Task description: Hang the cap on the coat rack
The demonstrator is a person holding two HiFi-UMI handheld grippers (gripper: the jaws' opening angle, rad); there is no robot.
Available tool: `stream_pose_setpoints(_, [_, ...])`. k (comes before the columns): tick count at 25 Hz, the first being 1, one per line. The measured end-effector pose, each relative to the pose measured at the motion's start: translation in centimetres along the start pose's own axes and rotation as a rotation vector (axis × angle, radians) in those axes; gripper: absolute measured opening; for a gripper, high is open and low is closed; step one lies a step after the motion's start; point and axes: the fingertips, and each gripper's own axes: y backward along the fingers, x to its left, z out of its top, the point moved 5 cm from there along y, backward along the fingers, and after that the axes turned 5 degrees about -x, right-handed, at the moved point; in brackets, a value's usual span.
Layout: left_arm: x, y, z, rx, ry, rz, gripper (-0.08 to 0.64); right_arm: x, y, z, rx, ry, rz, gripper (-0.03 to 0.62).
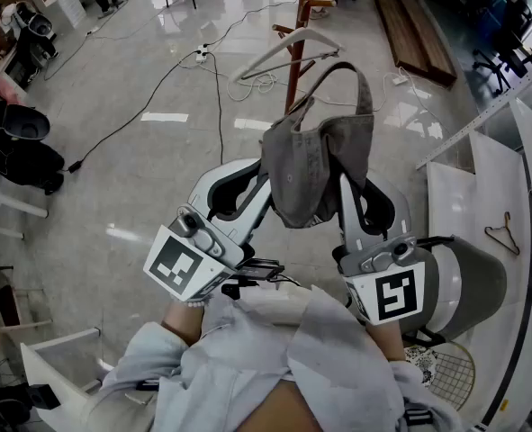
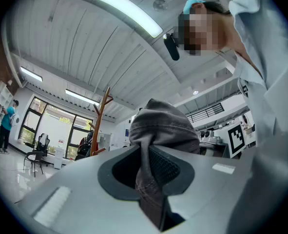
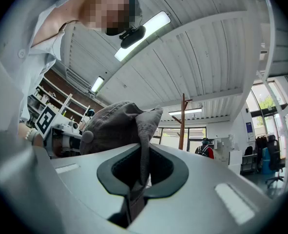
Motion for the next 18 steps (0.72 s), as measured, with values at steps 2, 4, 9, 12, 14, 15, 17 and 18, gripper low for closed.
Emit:
stream_pose_setpoints(2, [-0.03,0.02,0.04,0.000,0.000,-0.002,0.055,0.05,0.04,0.04,-0.002,-0.001,-0.001,0.025])
stream_pose_setpoints(4, [0.02,0.00,0.05,0.000,0.000,-0.003,0.055,0.07,0.00,0.03,-0.001,-0.001,-0.002,0.025])
stream_pose_setpoints(9, [0.22,-0.01,0.01,0.003,0.001,-0.006,0.055,0.12,-0.10,-0.06,0.003,-0.002,-0.004,0.025])
stream_pose_setpoints(12, [0.27,-0.01,-0.04,0.003,0.002,-0.008,0.055,0.15,-0.14,-0.13,0.003,-0.004,-0.006,0.025])
stream_pose_setpoints(14, [0.35,0.02,-0.06,0.002,0.003,-0.009,0.055,0.20,-0.19,-0.15,0.005,-0.003,-0.007,0.025])
stream_pose_setpoints(15, [0.40,0.03,-0.04,0.002,0.004,-0.010,0.055,0.23,-0.24,-0.15,0.005,-0.002,-0.008,0.025])
stream_pose_setpoints(17, [0.53,0.08,0.03,0.000,0.005,-0.012,0.055,0.32,-0.36,-0.11,0.004,-0.001,-0.009,0.025])
stream_pose_setpoints(18, [0.59,0.12,0.08,-0.001,0.005,-0.013,0.055,0.38,-0.42,-0.07,0.004,0.000,-0.010,0.025])
